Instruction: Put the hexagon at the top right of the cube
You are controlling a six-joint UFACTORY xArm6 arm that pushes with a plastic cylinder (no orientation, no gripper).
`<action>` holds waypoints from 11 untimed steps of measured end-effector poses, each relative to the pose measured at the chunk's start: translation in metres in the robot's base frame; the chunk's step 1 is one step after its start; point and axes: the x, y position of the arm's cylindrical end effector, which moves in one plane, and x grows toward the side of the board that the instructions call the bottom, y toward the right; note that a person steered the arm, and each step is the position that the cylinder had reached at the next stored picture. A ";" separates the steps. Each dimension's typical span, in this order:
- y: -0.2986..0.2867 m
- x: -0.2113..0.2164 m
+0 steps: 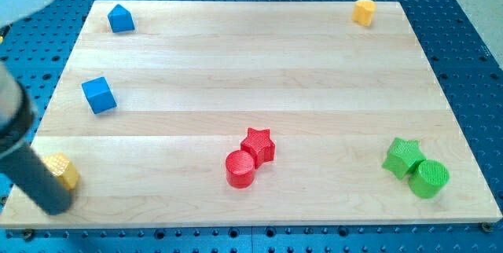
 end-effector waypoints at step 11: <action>0.118 -0.201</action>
